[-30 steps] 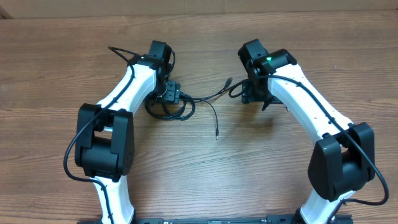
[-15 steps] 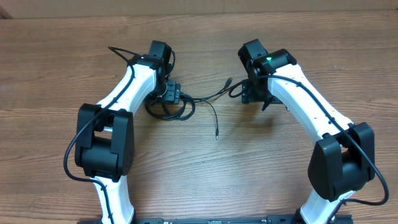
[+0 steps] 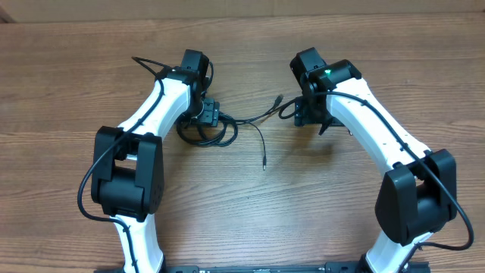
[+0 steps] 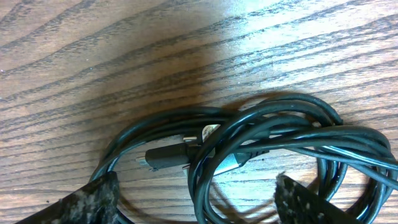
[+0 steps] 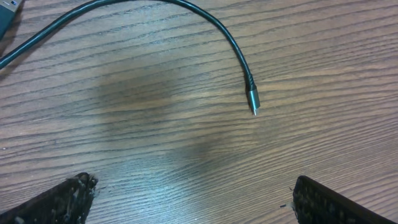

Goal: Untangle cables

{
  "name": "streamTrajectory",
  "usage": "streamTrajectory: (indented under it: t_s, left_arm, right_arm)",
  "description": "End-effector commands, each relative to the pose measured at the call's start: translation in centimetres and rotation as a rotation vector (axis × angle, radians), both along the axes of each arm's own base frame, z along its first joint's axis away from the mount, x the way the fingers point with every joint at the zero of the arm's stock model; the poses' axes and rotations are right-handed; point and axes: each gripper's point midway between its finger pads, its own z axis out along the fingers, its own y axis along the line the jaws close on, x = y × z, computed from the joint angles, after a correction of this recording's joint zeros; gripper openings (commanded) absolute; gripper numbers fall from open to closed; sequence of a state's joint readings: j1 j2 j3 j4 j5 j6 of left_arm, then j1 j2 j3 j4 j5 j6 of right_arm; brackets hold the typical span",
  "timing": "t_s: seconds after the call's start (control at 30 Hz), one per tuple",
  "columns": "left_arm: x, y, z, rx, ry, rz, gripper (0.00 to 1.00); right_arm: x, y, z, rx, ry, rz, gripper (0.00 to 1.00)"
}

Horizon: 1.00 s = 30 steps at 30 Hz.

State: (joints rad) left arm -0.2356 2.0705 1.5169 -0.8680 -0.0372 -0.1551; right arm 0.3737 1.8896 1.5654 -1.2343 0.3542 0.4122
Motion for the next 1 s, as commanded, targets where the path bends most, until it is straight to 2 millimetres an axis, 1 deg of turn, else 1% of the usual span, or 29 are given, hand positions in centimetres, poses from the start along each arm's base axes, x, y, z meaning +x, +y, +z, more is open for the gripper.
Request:
streamTrajectory:
  t_s: [0.0, 0.17, 0.27, 0.3, 0.37, 0.4, 0.43, 0.47, 0.57, 0.67, 0.73, 0.8, 0.87, 0.9, 0.93, 0.97]
  left_arm:
    - [0.0, -0.2, 1.0, -0.019, -0.021, 0.004, 0.77]
    - [0.1, -0.2, 1.0, -0.017, -0.021, 0.004, 0.72]
    - [0.1, -0.2, 1.0, -0.017, -0.021, 0.004, 0.66]
    - [0.1, -0.2, 1.0, -0.017, -0.022, 0.004, 0.60]
    - [0.1, -0.2, 1.0, -0.018, -0.021, 0.004, 0.31]
    - [0.0, -0.2, 1.0, -0.018, -0.021, 0.004, 0.16]
    - [0.0, -0.2, 1.0, -0.018, -0.021, 0.003, 0.09]
    - [0.0, -0.2, 1.0, -0.018, -0.020, 0.004, 0.04]
    - [0.1, -0.1, 1.1, -0.017, -0.022, 0.004, 0.04]
    - [0.3, 0.5, 1.2, -0.021, -0.024, 0.025, 0.04]
    - [0.3, 0.6, 1.2, -0.057, -0.015, 0.057, 0.04]
    - [0.2, 0.3, 1.2, -0.125, 0.004, 0.063, 0.04]
    - [0.0, 0.0, 1.3, -0.200, 0.024, 0.073, 0.05]
    - [-0.1, 0.2, 1.4, -0.220, 0.032, 0.083, 0.06]
    - [-0.1, 0.6, 1.4, -0.223, 0.037, 0.094, 0.07]
    - [-0.3, 1.0, 1.3, -0.223, 0.046, 0.106, 0.11]
  right_arm:
    - [0.4, 0.0, 0.6, 0.010, -0.022, -0.011, 1.00]
    - [0.4, 0.0, 0.6, 0.010, -0.022, -0.011, 1.00]
    - [0.4, 0.0, 0.6, 0.010, -0.022, -0.011, 1.00]
    - [0.4, 0.0, 0.6, 0.010, -0.022, -0.011, 1.00]
    - [0.4, 0.0, 0.6, 0.010, -0.022, -0.011, 1.00]
    - [0.7, 0.1, 0.6, 0.016, -0.037, -0.011, 1.00]
    - [1.3, 0.3, 0.7, 0.026, -0.063, -0.011, 1.00]
    - [2.0, 0.6, 0.8, 0.038, -0.093, -0.011, 1.00]
    - [3.8, 1.3, 1.2, 0.068, -0.169, -0.011, 1.00]
    - [5.2, 2.1, 1.6, 0.106, -0.229, -0.009, 1.00]
    - [5.9, 3.7, 1.7, 0.191, -0.250, 0.008, 1.00]
    - [5.8, 5.1, 1.5, 0.269, -0.229, 0.026, 1.00]
    - [4.7, 6.8, 1.1, 0.367, -0.170, 0.049, 1.00]
    - [4.3, 7.8, 1.1, 0.425, -0.147, 0.059, 1.00]
    - [4.4, 9.0, 1.4, 0.491, -0.142, 0.076, 1.00]
    - [4.1, 10.1, 1.5, 0.552, -0.124, 0.093, 1.00]
